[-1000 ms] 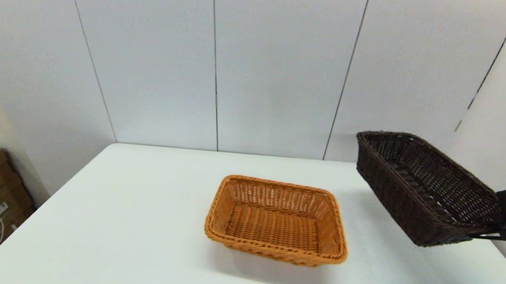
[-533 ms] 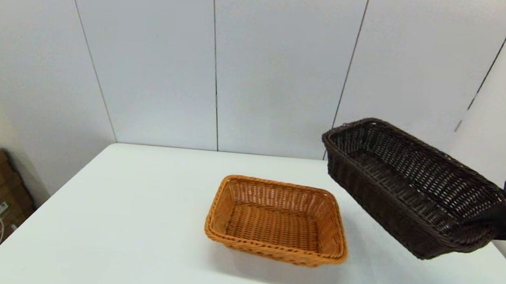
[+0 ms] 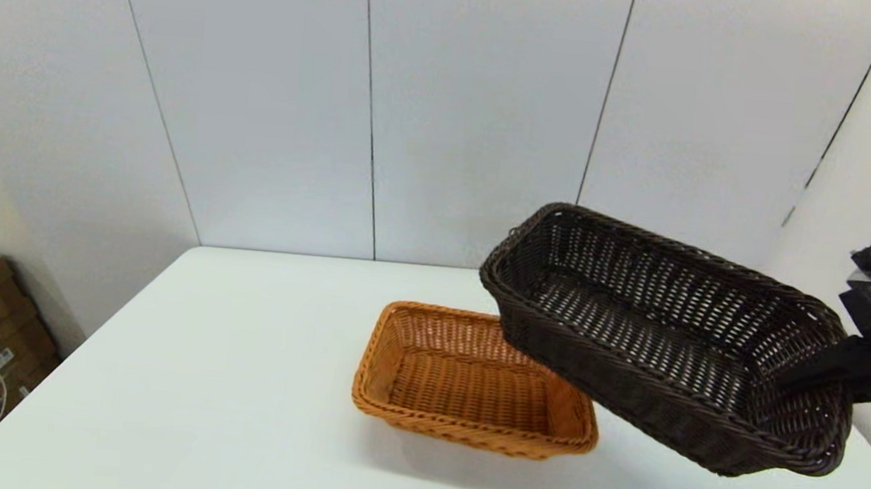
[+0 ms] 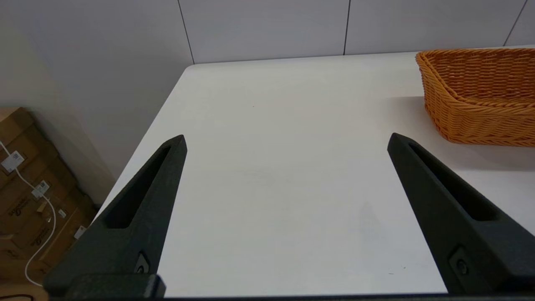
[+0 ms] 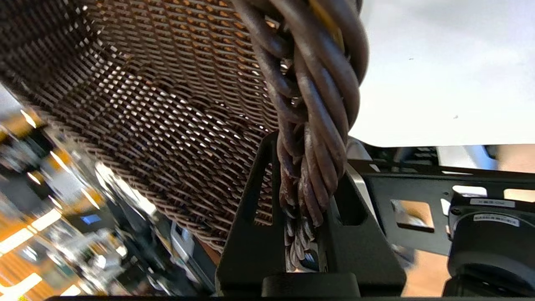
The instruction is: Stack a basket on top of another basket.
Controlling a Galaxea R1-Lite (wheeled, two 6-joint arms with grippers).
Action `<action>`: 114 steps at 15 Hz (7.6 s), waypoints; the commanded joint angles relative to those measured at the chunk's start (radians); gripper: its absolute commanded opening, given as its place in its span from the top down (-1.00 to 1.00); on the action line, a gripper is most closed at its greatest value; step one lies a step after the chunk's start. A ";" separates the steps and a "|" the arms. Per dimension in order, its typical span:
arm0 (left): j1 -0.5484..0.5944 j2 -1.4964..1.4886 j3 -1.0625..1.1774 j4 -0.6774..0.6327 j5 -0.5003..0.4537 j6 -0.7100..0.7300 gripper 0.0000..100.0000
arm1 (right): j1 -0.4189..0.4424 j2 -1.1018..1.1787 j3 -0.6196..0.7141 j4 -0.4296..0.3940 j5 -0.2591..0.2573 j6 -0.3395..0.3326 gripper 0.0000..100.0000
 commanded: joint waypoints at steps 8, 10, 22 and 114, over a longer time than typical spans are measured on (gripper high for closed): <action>0.000 0.001 0.002 -0.001 0.000 0.000 -1.00 | 0.219 0.299 -0.324 0.151 -0.003 -0.064 1.00; 0.000 0.001 0.002 -0.001 0.000 0.000 -1.00 | 0.251 0.338 -0.356 0.155 -0.006 -0.068 1.00; 0.000 0.001 0.002 -0.001 0.000 0.000 -1.00 | 0.420 0.497 -0.528 0.123 -0.028 -0.130 1.00; 0.000 0.001 0.003 -0.005 0.000 -0.005 -1.00 | 0.205 -1.667 0.702 -0.052 -0.306 -0.119 -1.00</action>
